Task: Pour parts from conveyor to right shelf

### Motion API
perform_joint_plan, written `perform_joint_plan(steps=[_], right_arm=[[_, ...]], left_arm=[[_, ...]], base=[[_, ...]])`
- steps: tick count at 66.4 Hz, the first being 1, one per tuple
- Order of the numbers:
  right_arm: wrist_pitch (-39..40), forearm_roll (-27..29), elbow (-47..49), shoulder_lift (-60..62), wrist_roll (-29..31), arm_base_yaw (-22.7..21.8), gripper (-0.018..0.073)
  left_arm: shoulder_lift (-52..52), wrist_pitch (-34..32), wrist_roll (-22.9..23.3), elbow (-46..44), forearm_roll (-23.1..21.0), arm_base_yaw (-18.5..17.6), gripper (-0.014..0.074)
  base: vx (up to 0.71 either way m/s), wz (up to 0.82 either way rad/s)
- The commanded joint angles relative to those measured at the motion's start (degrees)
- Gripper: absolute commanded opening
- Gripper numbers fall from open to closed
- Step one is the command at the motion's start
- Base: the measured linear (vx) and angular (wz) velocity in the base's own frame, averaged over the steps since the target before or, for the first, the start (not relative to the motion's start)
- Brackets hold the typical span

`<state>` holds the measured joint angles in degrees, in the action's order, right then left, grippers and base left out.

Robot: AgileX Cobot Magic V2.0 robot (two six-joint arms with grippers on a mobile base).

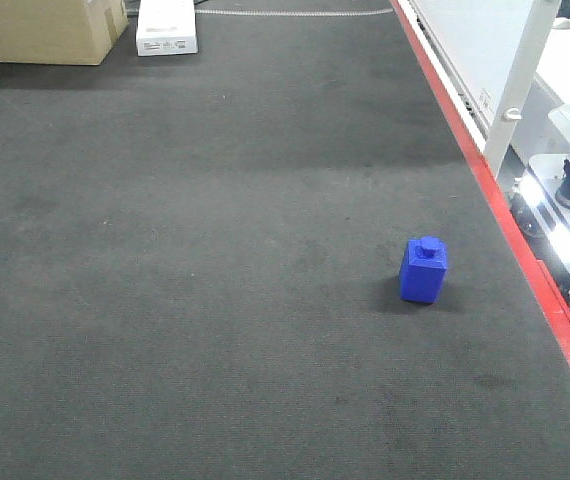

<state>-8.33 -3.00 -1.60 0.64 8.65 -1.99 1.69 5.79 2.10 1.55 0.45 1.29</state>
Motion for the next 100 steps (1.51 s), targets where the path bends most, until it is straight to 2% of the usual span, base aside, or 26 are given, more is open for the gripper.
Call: perform_joint_plan(steps=[1, 53, 61, 71, 75, 77, 81, 88, 95, 100], right_arm=[[4.4, -0.3, -0.5, 0.7, 0.0, -0.3, -0.0009], [5.5, -0.4, -0.5, 0.7, 0.0, -0.3, -0.0009], [14.3, -0.2, -0.5, 0.7, -0.6, -0.3, -0.0009], [35.2, 0.0, -0.3, 0.7, -2.0, -0.3, -0.0009], [42.6, 2.5, 0.2, 0.7, -2.4, -0.3, -0.0008], [43.3, 4.6, 1.1, 0.7, -3.2, -0.3, -0.0008], [41.9, 9.4, 3.4, 0.7, -3.2, -0.3, -0.0008], [31.5, 16.4, 11.0, 0.1, -1.1, -0.3, -0.0008], [20.4, 15.3, 18.2, -3.5, 1.7, -0.3, -0.0006], [16.9, 11.5, 22.7, -7.1, 4.4, -0.3, -0.0005]], left_arm=[[0.8, -4.5, 0.5, -1.1, -0.5, 0.1, -0.0006], [0.8, -4.5, 0.5, -1.1, -0.5, 0.1, -0.0006], [0.8, -4.5, 0.5, -1.1, -0.5, 0.1, -0.0006], [0.8, -4.5, 0.5, -1.1, -0.5, 0.1, -0.0006], [0.8, -4.5, 0.5, -1.1, -0.5, 0.1, -0.0006], [0.8, -4.5, 0.5, -1.1, -0.5, 0.1, -0.0006], [0.8, -4.5, 0.5, -1.1, -0.5, 0.1, -0.0006], [0.8, -4.5, 0.5, -1.1, -0.5, 0.1, -0.0006], [0.8, -4.5, 0.5, -1.1, -0.5, 0.1, -0.0006], [0.8, -4.5, 0.5, -1.1, -0.5, 0.1, -0.0006]], base=[[0.00, 0.00], [0.00, 0.00], [0.00, 0.00], [0.00, 0.00], [0.00, 0.00], [0.00, 0.00], [0.00, 0.00], [0.00, 0.00], [0.00, 0.00], [0.00, 0.00]])
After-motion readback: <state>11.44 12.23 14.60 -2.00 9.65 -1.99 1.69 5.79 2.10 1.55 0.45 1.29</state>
